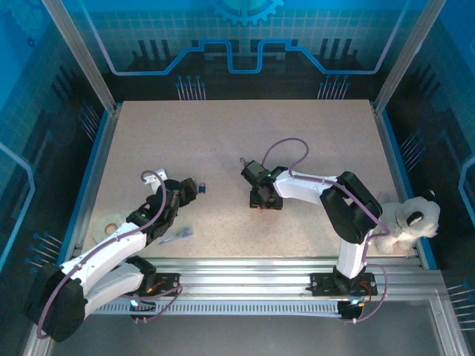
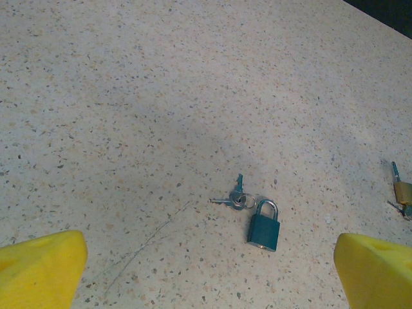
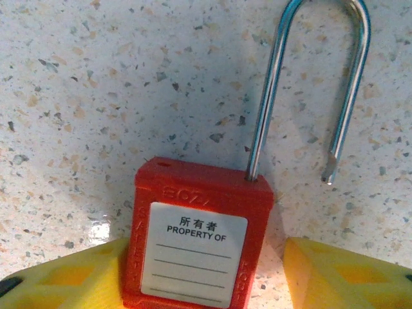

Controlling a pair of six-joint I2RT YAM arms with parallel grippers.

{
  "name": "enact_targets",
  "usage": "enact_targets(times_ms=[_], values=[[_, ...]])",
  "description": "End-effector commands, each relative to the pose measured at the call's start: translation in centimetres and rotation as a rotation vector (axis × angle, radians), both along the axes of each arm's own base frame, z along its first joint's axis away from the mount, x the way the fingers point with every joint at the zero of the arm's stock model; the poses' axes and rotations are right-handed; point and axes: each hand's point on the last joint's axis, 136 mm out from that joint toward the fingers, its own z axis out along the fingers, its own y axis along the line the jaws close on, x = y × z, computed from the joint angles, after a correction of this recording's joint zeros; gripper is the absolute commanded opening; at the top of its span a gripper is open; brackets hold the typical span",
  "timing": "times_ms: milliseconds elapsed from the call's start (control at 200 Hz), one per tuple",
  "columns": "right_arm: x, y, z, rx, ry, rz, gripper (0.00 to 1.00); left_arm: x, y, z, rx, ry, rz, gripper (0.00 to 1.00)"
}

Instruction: Lock with the key

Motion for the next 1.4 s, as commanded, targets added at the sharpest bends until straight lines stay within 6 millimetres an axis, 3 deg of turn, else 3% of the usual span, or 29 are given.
enact_targets(times_ms=[0, 165, 290, 535, 781, 926, 1056, 1396], values=[[-0.1, -0.8, -1.3, -0.023, 0.024, -0.004, 0.6, 0.3, -0.3, 0.8, 0.012, -0.016, -0.019, 0.99], [0.0, -0.9, -1.7, -0.029, 0.029, 0.002, 0.57, 0.4, -0.4, 0.8, 0.012, -0.015, -0.022, 0.99], [0.1, -1.1, -1.9, -0.035, 0.028, 0.005, 0.49, 0.4, -0.4, 0.8, 0.013, -0.014, -0.024, 0.99], [0.3, -1.3, -2.3, -0.053, 0.026, 0.019, 0.45, 0.4, -0.5, 0.8, 0.013, -0.013, -0.029, 0.99], [0.6, -1.3, -2.1, -0.068, 0.014, 0.059, 0.21, 0.4, -0.6, 0.8, 0.01, -0.015, -0.038, 0.99], [0.6, -1.3, -1.7, -0.079, -0.002, 0.083, 0.13, 0.4, -0.7, 0.8, 0.012, -0.017, -0.041, 0.99], [0.8, -1.0, -0.7, -0.071, -0.034, 0.121, 0.0, 0.4, -0.8, 0.9, 0.008, -0.022, -0.047, 0.99], [0.9, 1.5, 4.4, 0.089, -0.176, 0.315, 0.0, 0.2, -1.9, 1.3, -0.047, -0.055, -0.111, 0.99]])
